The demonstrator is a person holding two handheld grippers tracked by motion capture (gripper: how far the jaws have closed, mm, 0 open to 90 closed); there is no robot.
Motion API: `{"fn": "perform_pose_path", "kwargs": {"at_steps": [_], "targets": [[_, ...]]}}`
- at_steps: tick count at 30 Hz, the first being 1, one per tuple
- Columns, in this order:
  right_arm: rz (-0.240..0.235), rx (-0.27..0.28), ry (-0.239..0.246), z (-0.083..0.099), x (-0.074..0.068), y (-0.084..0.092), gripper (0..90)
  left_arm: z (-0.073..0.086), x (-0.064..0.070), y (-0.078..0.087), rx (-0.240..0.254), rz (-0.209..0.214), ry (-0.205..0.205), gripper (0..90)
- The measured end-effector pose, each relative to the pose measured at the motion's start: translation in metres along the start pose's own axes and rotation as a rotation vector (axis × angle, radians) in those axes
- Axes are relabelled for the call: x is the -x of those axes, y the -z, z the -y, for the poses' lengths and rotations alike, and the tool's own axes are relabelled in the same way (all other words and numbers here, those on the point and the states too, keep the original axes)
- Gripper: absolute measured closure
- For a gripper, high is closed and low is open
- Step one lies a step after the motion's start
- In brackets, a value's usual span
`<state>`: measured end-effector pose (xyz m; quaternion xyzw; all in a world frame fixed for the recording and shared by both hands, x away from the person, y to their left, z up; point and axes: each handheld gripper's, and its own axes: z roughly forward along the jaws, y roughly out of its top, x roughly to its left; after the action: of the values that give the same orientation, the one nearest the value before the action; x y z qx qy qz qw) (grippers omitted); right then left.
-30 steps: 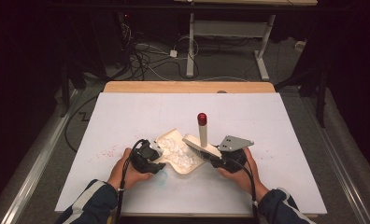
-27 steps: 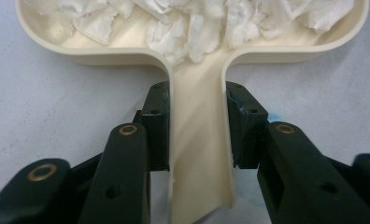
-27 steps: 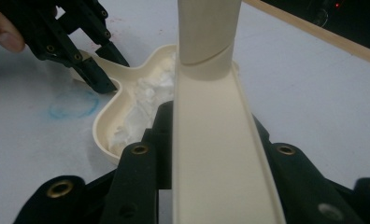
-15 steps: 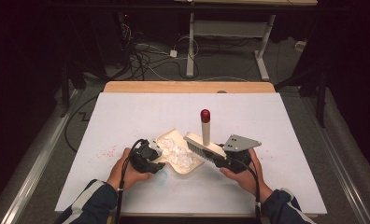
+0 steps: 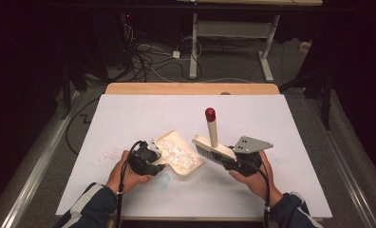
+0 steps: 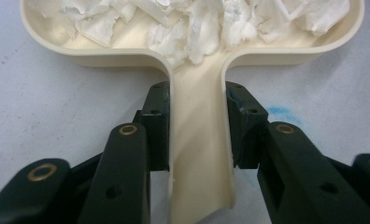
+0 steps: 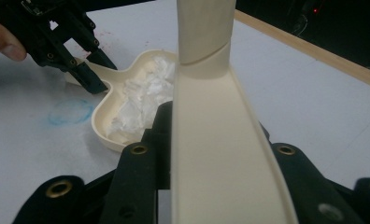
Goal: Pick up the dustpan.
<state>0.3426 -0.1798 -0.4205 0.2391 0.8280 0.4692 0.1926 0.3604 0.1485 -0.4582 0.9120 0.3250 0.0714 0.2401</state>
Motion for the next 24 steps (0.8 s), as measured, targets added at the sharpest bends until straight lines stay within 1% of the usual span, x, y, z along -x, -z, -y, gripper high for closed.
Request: {"fn": "perform_pose_path", "kwargs": {"at_steps": [6, 12, 17, 24], "targets": [[-0.010, -0.016, -0.002, 0.002, 0.000, 0.004, 67.6, 0.002, -0.001, 0.004, 0.007, 0.000, 0.010, 63.5], [-0.020, -0.018, -0.003, 0.002, 0.000, 0.010, 67.7, 0.005, -0.006, 0.006, 0.014, 0.003, 0.024, 63.5], [-0.014, -0.018, -0.016, 0.004, 0.002, 0.018, 67.7, 0.008, -0.009, 0.009, 0.017, -0.004, 0.036, 63.5], [0.000, -0.028, -0.032, 0.010, 0.006, 0.028, 67.7, 0.009, -0.013, 0.010, 0.022, -0.015, 0.042, 63.5]]}}
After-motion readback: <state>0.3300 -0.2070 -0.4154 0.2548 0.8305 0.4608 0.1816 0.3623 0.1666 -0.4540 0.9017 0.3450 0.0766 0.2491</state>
